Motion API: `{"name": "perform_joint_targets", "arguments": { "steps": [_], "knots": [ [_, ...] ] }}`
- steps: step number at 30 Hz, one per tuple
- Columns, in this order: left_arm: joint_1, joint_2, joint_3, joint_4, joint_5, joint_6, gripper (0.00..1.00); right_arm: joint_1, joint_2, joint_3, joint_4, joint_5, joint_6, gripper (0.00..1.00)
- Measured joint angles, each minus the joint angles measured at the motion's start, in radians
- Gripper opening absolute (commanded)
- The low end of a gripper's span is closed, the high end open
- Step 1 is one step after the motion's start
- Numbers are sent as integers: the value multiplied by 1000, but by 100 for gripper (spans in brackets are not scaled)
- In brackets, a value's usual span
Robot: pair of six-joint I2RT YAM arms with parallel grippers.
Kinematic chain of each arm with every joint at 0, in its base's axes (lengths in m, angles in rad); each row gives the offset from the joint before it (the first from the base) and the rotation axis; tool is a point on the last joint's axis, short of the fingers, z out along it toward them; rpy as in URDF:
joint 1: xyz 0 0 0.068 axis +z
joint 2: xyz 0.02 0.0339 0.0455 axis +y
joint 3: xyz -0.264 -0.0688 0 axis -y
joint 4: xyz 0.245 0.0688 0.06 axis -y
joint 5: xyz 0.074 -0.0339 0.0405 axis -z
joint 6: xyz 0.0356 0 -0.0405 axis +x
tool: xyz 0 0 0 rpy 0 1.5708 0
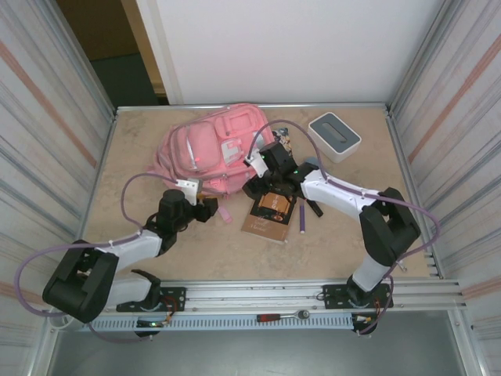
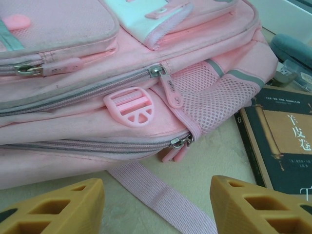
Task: Pack the student bag
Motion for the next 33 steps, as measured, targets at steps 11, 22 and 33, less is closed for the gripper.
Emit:
{"name": "perform_joint_targets", "arguments": {
  "steps": [11, 22, 33],
  "knots": [
    [5, -11, -6, -31, -26, -19, 60, 61, 288, 181, -32, 113, -422, 33],
    [-35, -12, -5, -67, 40, 38, 60, 26, 206, 214, -106, -14, -428, 1],
    [-56, 86, 18, -5, 43, 109, 51, -17, 174, 260, -196, -95, -404, 0]
  ]
}}
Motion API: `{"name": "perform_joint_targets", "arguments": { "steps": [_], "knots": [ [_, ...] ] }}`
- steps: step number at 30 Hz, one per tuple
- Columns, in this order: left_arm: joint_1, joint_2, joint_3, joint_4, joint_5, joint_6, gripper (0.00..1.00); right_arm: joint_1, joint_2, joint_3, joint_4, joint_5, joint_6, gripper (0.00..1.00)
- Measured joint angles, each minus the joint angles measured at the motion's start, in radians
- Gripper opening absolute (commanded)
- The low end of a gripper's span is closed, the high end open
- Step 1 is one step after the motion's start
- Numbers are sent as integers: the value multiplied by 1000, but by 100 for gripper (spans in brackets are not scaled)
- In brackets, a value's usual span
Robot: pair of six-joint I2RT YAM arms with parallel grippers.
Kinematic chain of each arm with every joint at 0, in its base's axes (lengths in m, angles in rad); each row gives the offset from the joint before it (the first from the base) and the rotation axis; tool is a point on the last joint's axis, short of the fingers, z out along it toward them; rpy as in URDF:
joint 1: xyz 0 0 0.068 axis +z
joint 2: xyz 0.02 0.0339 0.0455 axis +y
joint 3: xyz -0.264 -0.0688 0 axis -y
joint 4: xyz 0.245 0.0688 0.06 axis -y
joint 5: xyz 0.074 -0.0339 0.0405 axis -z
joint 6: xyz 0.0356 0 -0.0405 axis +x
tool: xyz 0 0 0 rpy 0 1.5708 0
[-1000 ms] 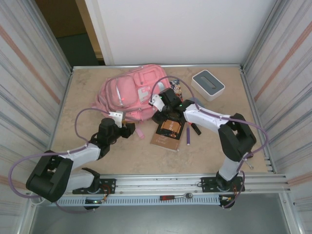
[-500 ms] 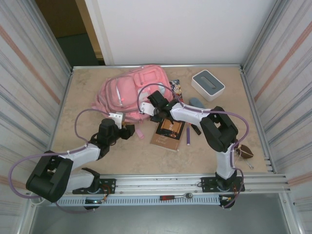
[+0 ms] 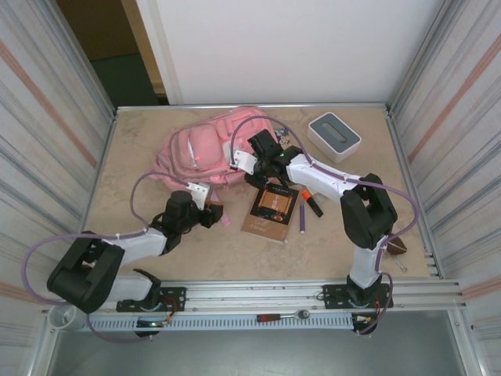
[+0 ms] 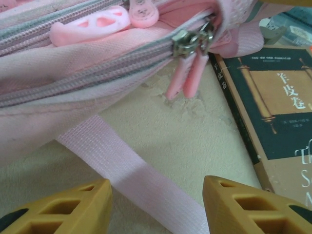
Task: Pack the student bag
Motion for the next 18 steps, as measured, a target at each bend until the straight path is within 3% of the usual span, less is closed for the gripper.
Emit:
{"name": "perform_joint_targets", "arguments": {
  "steps": [18],
  "knots": [
    [1, 236, 101, 173, 39, 134, 34, -35, -2, 0, -13, -71, 18, 0]
  ]
}}
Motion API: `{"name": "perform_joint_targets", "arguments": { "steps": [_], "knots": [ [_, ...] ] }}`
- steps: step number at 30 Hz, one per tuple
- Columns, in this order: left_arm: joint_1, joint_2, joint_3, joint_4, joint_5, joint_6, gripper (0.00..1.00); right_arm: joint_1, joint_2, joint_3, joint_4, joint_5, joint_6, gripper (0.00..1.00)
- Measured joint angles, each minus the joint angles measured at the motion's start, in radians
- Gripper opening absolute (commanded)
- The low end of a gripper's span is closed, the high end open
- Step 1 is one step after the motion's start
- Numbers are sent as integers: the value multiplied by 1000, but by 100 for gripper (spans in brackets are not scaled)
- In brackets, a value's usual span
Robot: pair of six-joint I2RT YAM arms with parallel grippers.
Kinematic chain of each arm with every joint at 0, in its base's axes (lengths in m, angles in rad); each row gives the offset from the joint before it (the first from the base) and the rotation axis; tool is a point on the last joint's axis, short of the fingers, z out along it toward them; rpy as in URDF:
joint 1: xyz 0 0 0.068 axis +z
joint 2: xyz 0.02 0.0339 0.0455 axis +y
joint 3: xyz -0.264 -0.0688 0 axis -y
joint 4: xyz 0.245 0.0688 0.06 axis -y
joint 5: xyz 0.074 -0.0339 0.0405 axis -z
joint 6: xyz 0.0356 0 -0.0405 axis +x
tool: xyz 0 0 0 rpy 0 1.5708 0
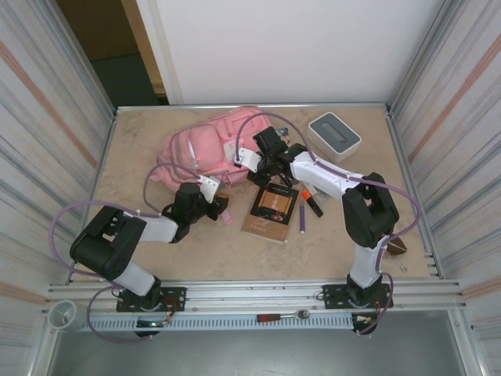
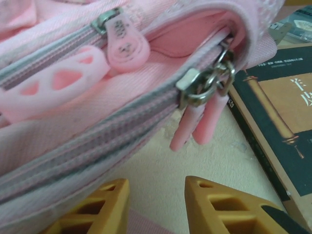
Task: Pack the student bag
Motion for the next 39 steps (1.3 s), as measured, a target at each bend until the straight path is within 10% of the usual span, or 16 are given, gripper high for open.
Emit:
{"name": "perform_joint_targets", "arguments": {
  "steps": [39],
  "knots": [
    [1, 58, -8, 292, 34, 38, 8, 0, -13, 0, 4, 0, 16, 0]
  ]
}}
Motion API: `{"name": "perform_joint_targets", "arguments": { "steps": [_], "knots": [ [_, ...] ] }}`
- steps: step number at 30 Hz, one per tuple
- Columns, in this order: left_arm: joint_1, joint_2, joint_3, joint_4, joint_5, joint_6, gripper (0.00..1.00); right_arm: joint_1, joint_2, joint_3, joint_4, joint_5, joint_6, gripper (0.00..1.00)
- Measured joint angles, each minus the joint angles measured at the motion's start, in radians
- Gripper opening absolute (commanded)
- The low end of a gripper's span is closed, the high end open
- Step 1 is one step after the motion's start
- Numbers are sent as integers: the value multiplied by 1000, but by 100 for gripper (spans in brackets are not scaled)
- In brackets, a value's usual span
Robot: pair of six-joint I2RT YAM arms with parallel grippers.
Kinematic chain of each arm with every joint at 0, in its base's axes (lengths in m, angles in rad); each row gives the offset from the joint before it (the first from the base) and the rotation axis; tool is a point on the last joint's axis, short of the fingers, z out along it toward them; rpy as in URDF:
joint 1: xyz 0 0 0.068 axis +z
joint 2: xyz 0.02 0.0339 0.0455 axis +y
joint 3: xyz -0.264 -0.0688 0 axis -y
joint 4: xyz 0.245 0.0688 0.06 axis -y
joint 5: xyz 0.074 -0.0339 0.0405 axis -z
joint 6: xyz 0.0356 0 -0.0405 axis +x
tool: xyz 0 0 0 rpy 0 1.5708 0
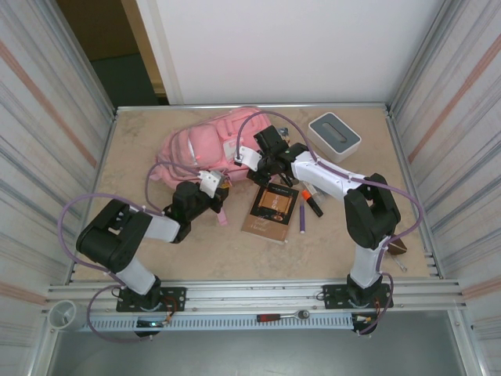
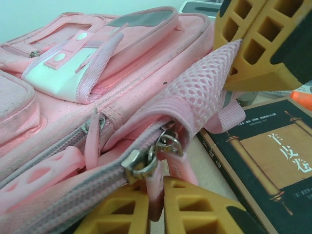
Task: Pack the student bag
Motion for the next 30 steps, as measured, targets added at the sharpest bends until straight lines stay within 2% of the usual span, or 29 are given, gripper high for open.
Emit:
{"name": "perform_joint_targets", "arguments": {
  "steps": [6, 14, 20, 25, 27, 30],
  "knots": [
    [0, -1, -2, -1, -2, -17, 0, 0, 0, 0, 0, 3, 0, 0],
    [1, -41, -43, -13, 2, -46, 0, 8, 0, 0, -1, 16, 3, 0],
    [33, -115, -53, -91, 29, -83, 0, 11, 0, 0, 2, 24, 15, 0],
    [33, -145, -54, -150, 9, -89, 16, 11, 0, 0, 2, 2, 49, 0],
    [31, -167, -53, -185, -26, -88, 21, 11, 0, 0, -1, -5, 63, 0],
    [12, -193, -50, -241, -95, -79, 34, 10, 0, 0, -6, -26, 97, 0]
  ]
}}
